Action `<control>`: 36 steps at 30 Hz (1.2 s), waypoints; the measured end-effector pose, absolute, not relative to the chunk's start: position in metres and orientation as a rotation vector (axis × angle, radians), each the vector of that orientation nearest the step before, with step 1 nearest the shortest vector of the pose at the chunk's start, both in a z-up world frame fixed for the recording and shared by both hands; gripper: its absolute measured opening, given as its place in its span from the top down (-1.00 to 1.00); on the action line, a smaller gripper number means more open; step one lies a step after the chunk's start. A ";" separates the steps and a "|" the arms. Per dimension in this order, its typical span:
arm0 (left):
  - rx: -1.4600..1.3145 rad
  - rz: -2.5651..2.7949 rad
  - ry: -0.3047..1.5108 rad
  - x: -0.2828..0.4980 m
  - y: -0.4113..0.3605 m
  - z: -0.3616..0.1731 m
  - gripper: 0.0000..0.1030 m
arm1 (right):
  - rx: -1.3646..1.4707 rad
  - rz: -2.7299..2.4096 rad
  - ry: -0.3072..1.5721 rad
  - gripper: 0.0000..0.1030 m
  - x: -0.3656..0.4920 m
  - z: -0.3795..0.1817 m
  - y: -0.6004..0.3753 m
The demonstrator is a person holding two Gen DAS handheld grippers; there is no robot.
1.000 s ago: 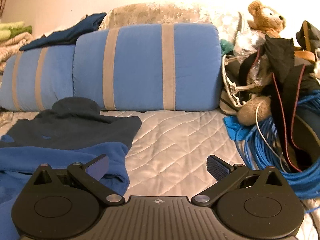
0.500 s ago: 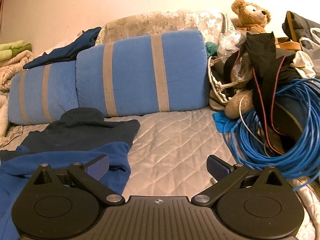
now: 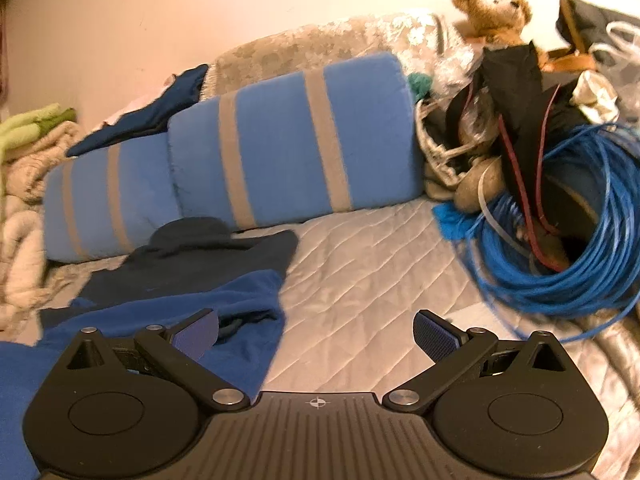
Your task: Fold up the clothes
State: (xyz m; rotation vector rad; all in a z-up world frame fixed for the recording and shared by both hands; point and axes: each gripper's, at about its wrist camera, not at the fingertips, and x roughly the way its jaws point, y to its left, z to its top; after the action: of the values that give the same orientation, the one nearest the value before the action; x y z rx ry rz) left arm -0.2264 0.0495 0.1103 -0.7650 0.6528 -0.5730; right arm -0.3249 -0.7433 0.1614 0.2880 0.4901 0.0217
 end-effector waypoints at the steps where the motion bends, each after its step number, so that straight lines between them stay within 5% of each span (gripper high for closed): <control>1: -0.771 -0.565 0.658 -0.222 0.050 0.108 0.90 | 0.301 0.049 0.498 -1.00 -0.328 0.160 -0.743; 13: -0.819 -0.556 0.687 -0.225 0.060 0.091 0.89 | 0.590 0.490 0.648 -0.95 -0.361 0.105 -0.734; 21: -0.857 -0.584 0.673 -0.234 0.064 0.085 0.89 | 0.755 0.693 0.653 -0.35 -0.386 0.077 -0.720; 30: -0.852 -0.585 0.661 -0.239 0.060 0.088 0.88 | 0.771 0.666 0.639 0.73 -0.403 0.081 -0.715; 36: -0.888 -0.608 0.653 -0.242 0.056 0.094 0.88 | 0.814 0.625 0.529 0.82 -0.406 0.103 -0.724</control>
State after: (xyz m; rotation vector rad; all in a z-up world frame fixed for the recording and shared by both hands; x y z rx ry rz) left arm -0.2423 0.0562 0.0939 -0.8884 0.6532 -0.6084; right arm -0.4057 -0.7238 0.1029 0.8137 0.5295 0.6252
